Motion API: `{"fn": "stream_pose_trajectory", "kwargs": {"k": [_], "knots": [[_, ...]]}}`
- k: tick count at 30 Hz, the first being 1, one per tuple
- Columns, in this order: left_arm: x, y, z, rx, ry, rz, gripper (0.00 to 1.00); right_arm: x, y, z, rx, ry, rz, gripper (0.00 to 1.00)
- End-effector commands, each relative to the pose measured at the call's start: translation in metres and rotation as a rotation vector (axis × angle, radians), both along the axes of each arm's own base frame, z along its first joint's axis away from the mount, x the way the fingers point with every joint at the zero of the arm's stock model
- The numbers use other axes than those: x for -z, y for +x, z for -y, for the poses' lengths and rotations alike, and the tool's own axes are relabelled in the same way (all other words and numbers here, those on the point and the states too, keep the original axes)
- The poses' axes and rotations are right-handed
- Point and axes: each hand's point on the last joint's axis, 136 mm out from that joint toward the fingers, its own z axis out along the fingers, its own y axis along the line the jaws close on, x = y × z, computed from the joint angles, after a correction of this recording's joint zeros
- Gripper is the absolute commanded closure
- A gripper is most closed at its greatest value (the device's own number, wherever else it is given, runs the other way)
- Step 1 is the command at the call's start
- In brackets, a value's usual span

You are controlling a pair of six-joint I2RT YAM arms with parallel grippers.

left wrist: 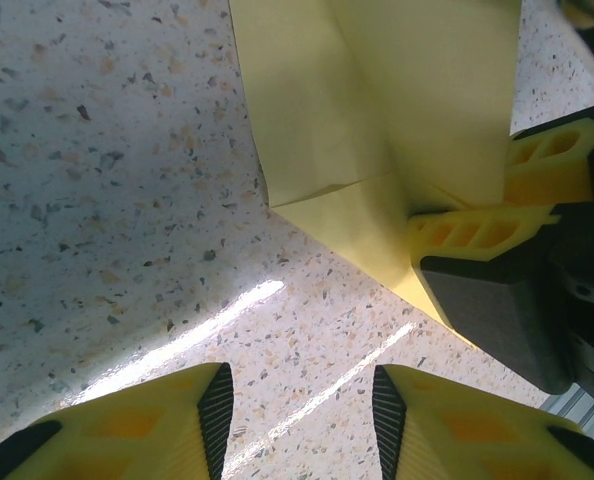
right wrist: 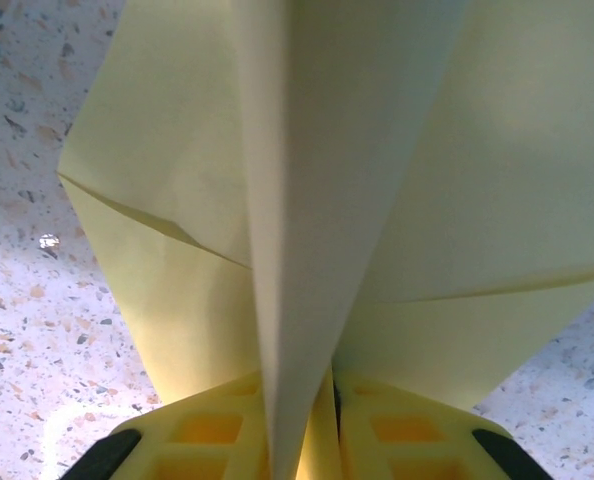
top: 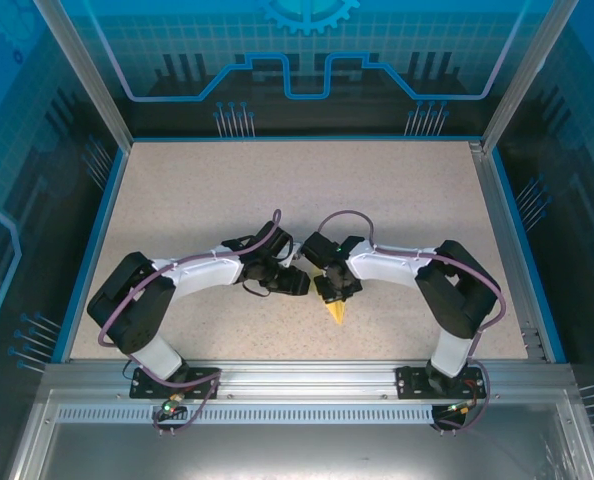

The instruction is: Fold a paper plane with a square sheet of paper (pick it up from the middle)

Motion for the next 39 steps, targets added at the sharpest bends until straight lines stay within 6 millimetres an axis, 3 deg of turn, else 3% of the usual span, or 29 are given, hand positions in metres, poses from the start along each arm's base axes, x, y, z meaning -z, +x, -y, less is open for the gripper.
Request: {"fn": "stream_pose_trajectory", "kwargs": {"k": [1, 4, 9, 23, 28, 30, 33, 39], "knots": [[0.002, -0.003, -0.004, 0.021, 0.004, -0.003, 0.56, 0.016, -0.01, 0.002, -0.004, -0.043, -0.032, 0.8], [0.002, -0.002, -0.003, 0.02, 0.003, -0.005, 0.56, 0.022, -0.013, 0.001, -0.01, -0.04, -0.038, 0.82], [0.004, -0.001, -0.001, 0.025, 0.004, -0.011, 0.56, 0.014, -0.01, 0.001, -0.044, -0.086, -0.006, 0.89], [-0.001, 0.003, 0.001, 0.034, 0.004, 0.005, 0.56, -0.004, 0.001, -0.006, -0.062, -0.065, 0.046, 0.93], [-0.023, 0.007, 0.002, 0.042, -0.02, 0.06, 0.55, -0.022, 0.002, -0.012, -0.071, 0.008, 0.064, 0.81], [-0.035, 0.008, 0.003, 0.063, -0.03, 0.095, 0.54, -0.035, 0.004, -0.016, -0.076, 0.072, 0.074, 0.71], [-0.052, 0.009, 0.001, 0.098, -0.032, 0.157, 0.46, -0.057, 0.003, -0.018, -0.118, 0.146, 0.08, 0.6], [-0.079, 0.029, -0.023, 0.074, -0.02, 0.319, 0.21, -0.108, 0.019, 0.003, -0.199, 0.204, 0.182, 0.42]]}}
